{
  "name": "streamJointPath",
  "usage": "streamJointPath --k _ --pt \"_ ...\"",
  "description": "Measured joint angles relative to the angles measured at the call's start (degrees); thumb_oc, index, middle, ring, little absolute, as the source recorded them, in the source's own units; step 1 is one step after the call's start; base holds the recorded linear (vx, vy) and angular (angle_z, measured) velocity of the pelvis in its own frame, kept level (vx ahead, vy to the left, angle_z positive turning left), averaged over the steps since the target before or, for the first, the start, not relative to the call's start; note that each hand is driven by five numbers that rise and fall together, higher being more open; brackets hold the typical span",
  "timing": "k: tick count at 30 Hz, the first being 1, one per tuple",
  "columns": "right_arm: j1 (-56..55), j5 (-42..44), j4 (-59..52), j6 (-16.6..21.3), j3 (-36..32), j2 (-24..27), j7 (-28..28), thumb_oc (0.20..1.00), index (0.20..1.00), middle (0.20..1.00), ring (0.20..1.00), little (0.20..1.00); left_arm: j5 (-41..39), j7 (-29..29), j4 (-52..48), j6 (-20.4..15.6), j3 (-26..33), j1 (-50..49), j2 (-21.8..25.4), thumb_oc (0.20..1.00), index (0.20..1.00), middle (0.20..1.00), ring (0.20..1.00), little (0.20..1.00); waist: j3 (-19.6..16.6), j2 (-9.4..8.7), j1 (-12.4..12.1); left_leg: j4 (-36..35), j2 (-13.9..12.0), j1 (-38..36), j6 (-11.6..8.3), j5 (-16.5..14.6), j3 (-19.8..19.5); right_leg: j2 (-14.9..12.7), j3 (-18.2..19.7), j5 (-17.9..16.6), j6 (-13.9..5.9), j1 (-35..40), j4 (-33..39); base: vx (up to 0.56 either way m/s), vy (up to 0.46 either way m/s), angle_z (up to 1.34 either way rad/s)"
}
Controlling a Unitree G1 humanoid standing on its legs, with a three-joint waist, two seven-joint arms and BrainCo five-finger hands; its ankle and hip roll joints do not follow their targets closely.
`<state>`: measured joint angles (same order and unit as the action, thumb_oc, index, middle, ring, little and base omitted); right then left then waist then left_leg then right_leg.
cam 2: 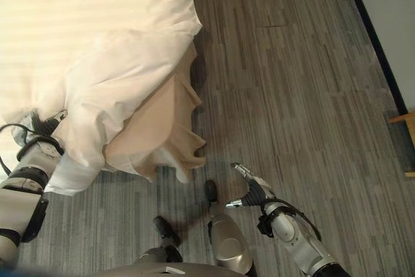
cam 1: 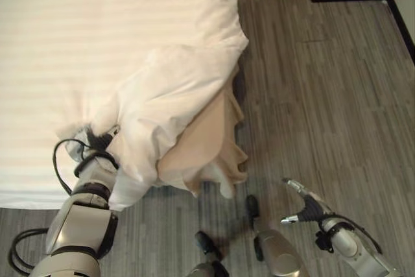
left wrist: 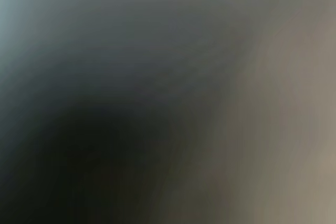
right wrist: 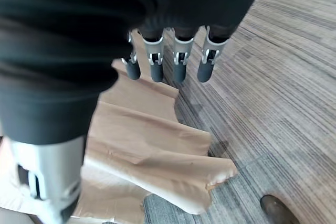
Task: Making the bed.
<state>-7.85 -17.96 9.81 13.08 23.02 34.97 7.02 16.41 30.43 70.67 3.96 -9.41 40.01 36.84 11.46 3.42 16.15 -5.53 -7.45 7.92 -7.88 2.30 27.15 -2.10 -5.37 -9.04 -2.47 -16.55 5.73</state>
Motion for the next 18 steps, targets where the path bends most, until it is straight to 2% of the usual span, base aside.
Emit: streamJointPath --k 1,2,3,4,5,6,7,8,10,11,14,15,18 --pt "-0.4 0.0 0.0 0.0 -0.1 0.4 0.0 1.0 1.0 1.0 1.0 1.0 -1.6 -0.4 -3.8 0.3 1.2 -1.1 -2.4 0.2 0.2 0.2 0.2 0.2 0.1 -0.29 -1.2 0.1 0.3 -1.2 0.01 -0.1 -1.5 0.1 1.1 0.0 -0.05 0.6 0.0 -0.09 -0.027 -0.36" --pt "-1.2 0.0 0.2 -0.2 0.0 1.3 -0.1 1.0 1.0 1.0 1.0 1.0 -4.0 -0.3 -8.9 0.0 1.9 -2.9 -5.5 0.2 0.2 0.2 0.2 0.2 0.2 -0.45 -3.5 -0.2 0.6 -2.6 -0.27 -0.3 -6.4 -0.3 2.4 -0.1 -0.12 1.4 0.0 -0.1 0.007 -0.41" --pt "-0.8 0.0 0.6 -0.2 0.0 2.0 -0.1 1.0 1.0 1.0 1.0 1.0 -4.7 -0.6 -10.3 -1.1 1.8 -4.0 -8.1 0.2 0.2 0.2 0.2 0.2 0.4 -0.34 -3.9 -0.2 0.8 -3.6 -0.42 -0.4 -11.9 -0.6 2.9 -0.2 -0.31 2.2 0.0 -0.1 0.052 -0.34" --pt "-0.7 0.0 0.7 -0.3 -0.3 1.8 -0.1 1.0 1.0 1.0 1.0 1.0 -5.4 -0.4 -13.5 -0.4 1.3 -4.9 -9.3 0.2 0.2 0.2 0.2 0.2 0.6 -0.71 -3.9 0.5 0.4 -4.4 -1.77 -1.4 -13.0 -1.4 2.7 -0.1 -0.51 2.3 0.0 -0.04 0.111 -0.13" --pt "-1.1 0.0 1.1 -0.4 -1.5 0.9 0.1 1.0 1.0 1.0 1.0 1.0 -5.7 -0.3 -21.6 0.2 0.4 -7.1 -9.9 0.2 0.2 0.2 0.2 0.2 1.0 -1.31 -3.8 3.0 0.6 -4.5 -3.89 -3.0 -13.3 -2.2 2.7 -0.2 -0.62 2.7 0.0 -0.01 0.096 0.23" --pt "-2.2 0.0 2.4 -0.4 -2.9 0.1 0.4 1.0 1.0 1.0 1.0 1.0 -4.8 -0.2 -27.5 -0.4 -5.3 -7.0 -11.3 0.2 0.2 0.2 0.2 0.2 1.1 -1.17 -2.5 2.9 0.5 -5.6 -3.32 -2.9 -9.8 -2.9 1.9 -0.1 -1.17 3.5 0.0 0.01 0.134 0.51" --pt "-1.6 -0.1 5.0 -1.0 -2.4 0.7 0.1 1.0 1.0 1.0 1.0 1.0 -2.2 -0.8 -28.3 -2.7 -12.9 -4.3 -14.2 0.2 0.2 0.2 0.2 0.2 0.9 0.57 -1.1 -0.3 -0.4 -9.2 -1.52 -4.0 -8.5 -2.6 0.9 0.1 -2.35 4.4 0.1 0.01 0.135 0.46" --pt "-1.1 -0.1 5.4 -1.3 -2.5 -0.4 0.2 1.0 1.0 1.0 1.0 1.0 -1.5 -0.9 -28.4 -2.6 -13.2 -3.1 -16.3 0.2 0.2 0.2 0.2 0.2 1.2 0.32 -0.5 -0.3 0.0 -9.4 -0.59 -5.6 -8.4 -2.6 1.0 -0.3 -3.51 4.5 0.2 0.02 0.193 0.13" --pt "-0.5 -0.1 6.9 -1.2 -2.1 -3.5 0.5 1.0 1.0 1.0 1.0 1.0 -1.5 -0.9 -30.6 -2.6 -14.4 -3.5 -19.1 0.2 0.2 0.2 0.2 0.2 1.9 -1.8 0.4 -0.3 1.9 -10.9 0.38 -5.8 -7.5 -4.0 2.1 -1.5 -4.33 5.3 0.0 -0.03 0.151 -0.23" --pt "-0.6 -0.1 10.2 -1.7 -0.5 -6.4 1.2 1.0 1.0 1.0 1.0 1.0 -1.6 -1.6 -33.7 -2.6 -17.3 -5.4 -22.9 0.2 0.2 0.2 0.2 0.2 1.9 -2.95 0.8 -0.3 3.4 -13.2 1.55 -6.5 -6.4 -5.1 3.9 -2.3 -4.86 6.9 0.0 -0.06 0.13 -0.45" --pt "-1.2 -0.2 12.0 -2.3 2.1 -7.4 1.4 1.0 1.0 1.0 1.0 1.0 -1.8 -3.9 -37.9 -4.5 -20.3 -9.0 -25.4 0.2 0.2 0.2 0.2 0.2 1.6 -4.02 1.4 -0.3 4.8 -14.7 2.39 -7.8 -4.1 -6.3 6.4 -2.6 -5.82 6.9 0.0 -0.08 0.11 -0.46" --pt "-2.2 -0.2 13.4 -2.7 2.0 -8.8 2.1 1.0 1.0 1.0 1.0 1.0 -3.0 -4.7 -41.1 -4.6 -21.6 -11.9 -26.0 0.2 0.2 0.2 0.2 0.2 1.4 -4.78 1.5 -0.2 5.2 -15.3 2.57 -8.0 -3.2 -6.4 7.6 -3.0 -6.37 7.1 0.0 -0.13 0.09 -0.34" --pt "-3.3 -0.7 16.7 -4.4 2.1 -11.2 3.4 1.0 1.0 1.0 1.0 1.0 -9.4 -7.6 -42.2 -5.2 -26.2 -16.3 -26.6 0.2 0.2 0.2 0.2 0.2 1.2 -6.46 1.6 0.1 5.7 -16.5 2.75 -8.3 -2.3 -6.1 7.9 -3.8 -7.23 7.7 -0.7 -0.15 0.056 -0.18"
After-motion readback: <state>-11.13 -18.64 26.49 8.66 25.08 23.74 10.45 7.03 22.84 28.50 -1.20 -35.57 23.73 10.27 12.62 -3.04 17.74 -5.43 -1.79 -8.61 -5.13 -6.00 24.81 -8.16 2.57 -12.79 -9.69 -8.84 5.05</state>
